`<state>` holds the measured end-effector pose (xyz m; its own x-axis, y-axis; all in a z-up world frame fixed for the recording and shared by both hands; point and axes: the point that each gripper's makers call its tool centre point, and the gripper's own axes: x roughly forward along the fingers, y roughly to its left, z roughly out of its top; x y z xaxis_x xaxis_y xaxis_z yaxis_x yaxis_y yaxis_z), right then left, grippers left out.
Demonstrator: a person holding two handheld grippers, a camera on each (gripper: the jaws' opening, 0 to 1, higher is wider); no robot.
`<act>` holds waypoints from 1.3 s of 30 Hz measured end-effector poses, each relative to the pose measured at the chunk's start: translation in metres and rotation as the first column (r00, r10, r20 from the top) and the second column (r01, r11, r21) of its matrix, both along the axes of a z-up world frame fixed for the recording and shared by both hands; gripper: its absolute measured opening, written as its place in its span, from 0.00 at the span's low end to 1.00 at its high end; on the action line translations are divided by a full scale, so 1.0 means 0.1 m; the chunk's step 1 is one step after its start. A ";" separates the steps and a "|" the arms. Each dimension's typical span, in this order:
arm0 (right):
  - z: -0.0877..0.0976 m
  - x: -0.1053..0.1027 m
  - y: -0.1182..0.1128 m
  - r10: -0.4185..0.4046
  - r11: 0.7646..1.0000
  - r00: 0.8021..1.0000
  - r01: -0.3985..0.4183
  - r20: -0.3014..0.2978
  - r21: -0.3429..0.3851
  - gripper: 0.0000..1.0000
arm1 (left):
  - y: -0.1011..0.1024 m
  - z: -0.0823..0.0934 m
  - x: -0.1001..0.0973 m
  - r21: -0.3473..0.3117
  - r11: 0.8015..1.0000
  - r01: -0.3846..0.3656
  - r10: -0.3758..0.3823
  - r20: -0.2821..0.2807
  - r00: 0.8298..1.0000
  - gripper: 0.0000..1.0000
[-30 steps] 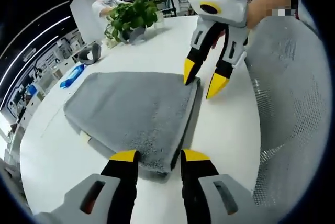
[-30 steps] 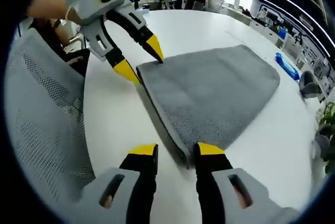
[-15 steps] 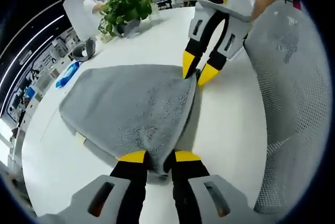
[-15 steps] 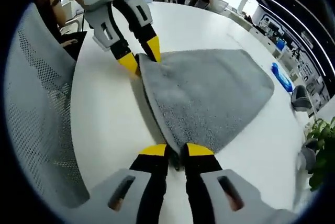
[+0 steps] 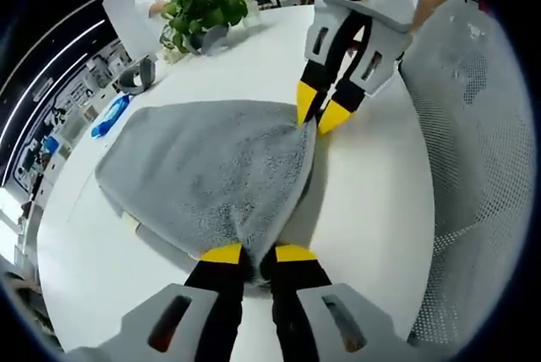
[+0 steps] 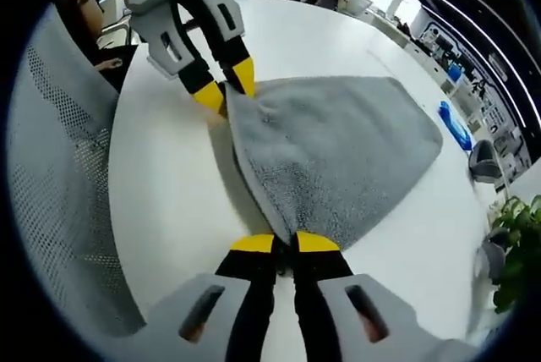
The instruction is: Fold the towel on the table until its edges align and the towel forms a compact rectangular stack.
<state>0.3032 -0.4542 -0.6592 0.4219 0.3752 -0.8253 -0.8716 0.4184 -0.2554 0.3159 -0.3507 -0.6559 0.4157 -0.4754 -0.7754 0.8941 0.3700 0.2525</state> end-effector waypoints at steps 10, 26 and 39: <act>0.23 -0.01 -0.01 -0.113 0.987 0.992 0.119 -0.058 0.109 0.03 | 0.04 0.20 -0.03 0.020 0.999 -0.048 0.048 0.010 0.999 0.08; 0.81 -0.24 0.01 -0.091 0.976 0.992 0.106 -0.087 0.192 0.03 | 0.05 0.67 -0.31 -0.041 0.995 -0.092 0.092 0.007 0.996 0.08; 1.21 -0.35 0.02 -0.083 0.969 0.993 0.100 -0.087 0.225 0.03 | 0.06 1.10 -0.43 -0.078 0.991 -0.105 0.105 -0.008 0.994 0.08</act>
<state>0.2679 -0.4523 -0.5379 0.4025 0.5203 -0.7532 -0.8402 0.5366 -0.0783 0.2729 -0.3443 -0.5462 0.4631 -0.4883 -0.7396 0.8503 0.4801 0.2155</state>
